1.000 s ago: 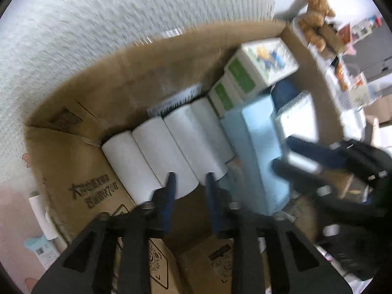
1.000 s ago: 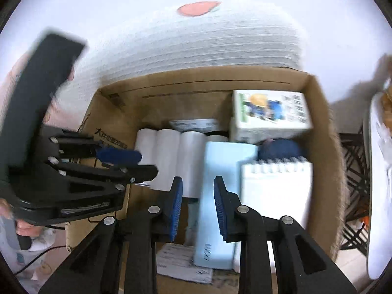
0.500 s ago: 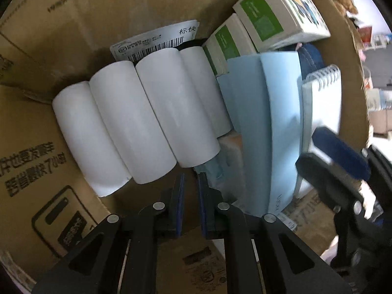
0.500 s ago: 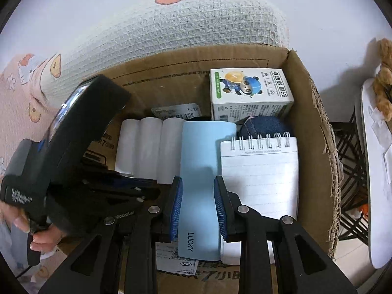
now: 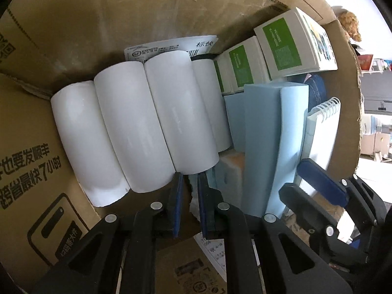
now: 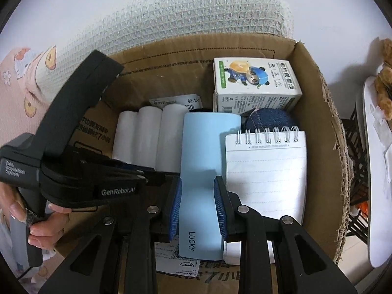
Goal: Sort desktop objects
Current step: 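Withdraw the open right tool from the box toward the tubes on the bedspread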
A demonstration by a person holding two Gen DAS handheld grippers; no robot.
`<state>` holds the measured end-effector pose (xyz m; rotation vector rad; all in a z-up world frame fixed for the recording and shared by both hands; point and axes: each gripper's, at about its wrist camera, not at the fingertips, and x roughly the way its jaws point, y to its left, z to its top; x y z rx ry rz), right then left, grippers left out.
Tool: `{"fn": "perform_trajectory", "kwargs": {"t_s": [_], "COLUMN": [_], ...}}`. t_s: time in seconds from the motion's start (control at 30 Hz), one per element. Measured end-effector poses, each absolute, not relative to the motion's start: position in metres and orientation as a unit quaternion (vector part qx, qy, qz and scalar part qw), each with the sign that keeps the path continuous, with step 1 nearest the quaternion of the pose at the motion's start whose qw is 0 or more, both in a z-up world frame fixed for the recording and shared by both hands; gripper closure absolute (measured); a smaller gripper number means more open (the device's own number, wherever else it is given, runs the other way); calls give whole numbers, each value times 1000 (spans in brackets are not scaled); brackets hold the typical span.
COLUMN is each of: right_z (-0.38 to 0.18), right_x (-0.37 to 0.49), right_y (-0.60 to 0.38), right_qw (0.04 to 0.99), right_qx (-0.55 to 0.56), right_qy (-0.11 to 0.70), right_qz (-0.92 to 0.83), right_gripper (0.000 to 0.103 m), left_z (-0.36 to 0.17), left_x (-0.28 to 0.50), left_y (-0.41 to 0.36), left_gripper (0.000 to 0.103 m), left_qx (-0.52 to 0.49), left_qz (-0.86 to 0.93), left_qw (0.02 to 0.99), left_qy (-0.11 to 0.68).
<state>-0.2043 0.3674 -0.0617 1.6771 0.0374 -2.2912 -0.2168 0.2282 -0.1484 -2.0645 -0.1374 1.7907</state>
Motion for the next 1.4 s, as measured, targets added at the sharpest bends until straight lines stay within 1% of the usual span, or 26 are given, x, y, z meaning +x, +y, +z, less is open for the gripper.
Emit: {"fn": "perform_trajectory", "kwargs": {"t_s": [0.07, 0.2, 0.27, 0.33, 0.4, 0.47, 0.53, 0.67, 0.77, 0.9, 1.0, 1.2, 1.4], "right_z": [-71, -70, -68, -66, -58, -57, -45, -34, -30, -19, -25, -30, -17], "right_x": [-207, -203, -201, -198, -191, -188, -183, -173, -165, -152, -145, -128, -117], "right_y": [357, 354, 352, 351, 356, 352, 353, 350, 340, 324, 299, 258, 249], "right_qw": [156, 160, 163, 165, 165, 169, 171, 173, 179, 186, 195, 199, 204], "right_qx": [586, 590, 588, 585, 580, 576, 571, 559, 551, 538, 525, 479, 447], "right_qy": [17, 20, 18, 17, 13, 8, 0, -18, -28, -25, -23, -11, 10], "right_qz": [-795, -791, -792, -794, -797, -800, -803, -810, -814, -821, -828, -855, -871], "right_gripper": [80, 80, 80, 80, 80, 80, 80, 80, 80, 80, 80, 80, 80], "left_z": [-144, -127, -115, -100, -84, -69, -62, -45, -33, -21, -15, -23, -56], "left_x": [-213, -204, -200, -194, -188, -197, -187, -190, -179, -157, -143, -113, -89], "left_y": [229, 227, 224, 220, 215, 213, 210, 189, 162, 114, 84, 27, -17], "left_gripper": [91, 91, 87, 78, 72, 69, 66, 66, 67, 81, 82, 82, 82], "left_qx": [-735, -721, -708, -686, -659, -635, -616, -586, -541, -481, -459, -406, -403], "left_qz": [644, 656, 670, 694, 724, 749, 767, 790, 824, 857, 864, 887, 898], "left_qw": [208, 217, 215, 211, 197, 185, 179, 180, 162, 148, 145, 116, 53], "left_qy": [-47, -51, -57, -55, -46, -31, -19, -17, -50, -111, -151, -185, -166]}}
